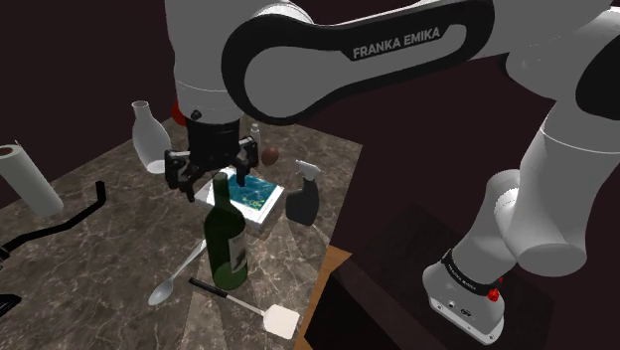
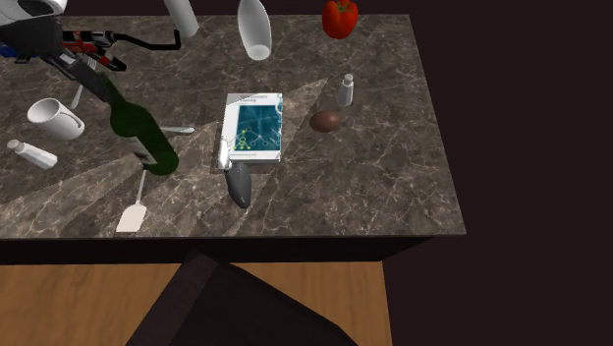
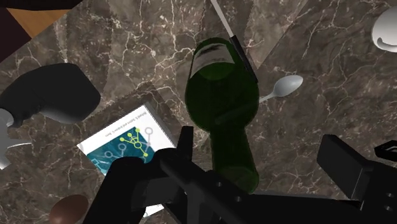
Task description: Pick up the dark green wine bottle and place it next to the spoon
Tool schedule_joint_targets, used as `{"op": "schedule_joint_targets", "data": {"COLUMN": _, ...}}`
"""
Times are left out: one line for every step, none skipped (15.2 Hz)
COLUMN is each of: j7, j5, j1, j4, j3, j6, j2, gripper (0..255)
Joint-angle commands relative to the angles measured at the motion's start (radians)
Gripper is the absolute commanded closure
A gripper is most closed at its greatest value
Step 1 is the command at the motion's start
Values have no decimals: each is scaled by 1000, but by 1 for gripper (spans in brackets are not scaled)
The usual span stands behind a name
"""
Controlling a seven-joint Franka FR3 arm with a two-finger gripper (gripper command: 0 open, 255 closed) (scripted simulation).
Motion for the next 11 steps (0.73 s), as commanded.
{"op": "schedule_joint_targets", "data": {"j7": -4, "j5": 5, "j1": -1, "j4": 35, "j3": 1, "j6": -48, "j2": -13, "gripper": 0}}
{"op": "schedule_joint_targets", "data": {"j7": -5, "j5": 7, "j1": -2, "j4": 62, "j3": 1, "j6": -79, "j2": -18, "gripper": 0}}
{"op": "schedule_joint_targets", "data": {"j7": -6, "j5": 8, "j1": -1, "j4": 85, "j3": 2, "j6": -105, "j2": -21, "gripper": 0}}
{"op": "schedule_joint_targets", "data": {"j7": -6, "j5": 8, "j1": -1, "j4": 85, "j3": 2, "j6": -105, "j2": -21, "gripper": 0}}
{"op": "schedule_joint_targets", "data": {"j7": -6, "j5": 8, "j1": -1, "j4": 84, "j3": 2, "j6": -105, "j2": -21, "gripper": 0}}
{"op": "schedule_joint_targets", "data": {"j7": -6, "j5": 8, "j1": -1, "j4": 84, "j3": 2, "j6": -105, "j2": -21, "gripper": 0}}
{"op": "schedule_joint_targets", "data": {"j7": -6, "j5": 8, "j1": -1, "j4": 85, "j3": 2, "j6": -105, "j2": -21, "gripper": 0}}
{"op": "schedule_joint_targets", "data": {"j7": -6, "j5": 8, "j1": -1, "j4": 85, "j3": 2, "j6": -105, "j2": -21, "gripper": 0}}
{"op": "schedule_joint_targets", "data": {"j7": -6, "j5": 8, "j1": -1, "j4": 85, "j3": 2, "j6": -105, "j2": -21, "gripper": 0}}
{"op": "schedule_joint_targets", "data": {"j7": -6, "j5": 8, "j1": -1, "j4": 85, "j3": 2, "j6": -105, "j2": -21, "gripper": 0}}
{"op": "schedule_joint_targets", "data": {"j7": -6, "j5": 8, "j1": -1, "j4": 85, "j3": 2, "j6": -105, "j2": -21, "gripper": 0}}
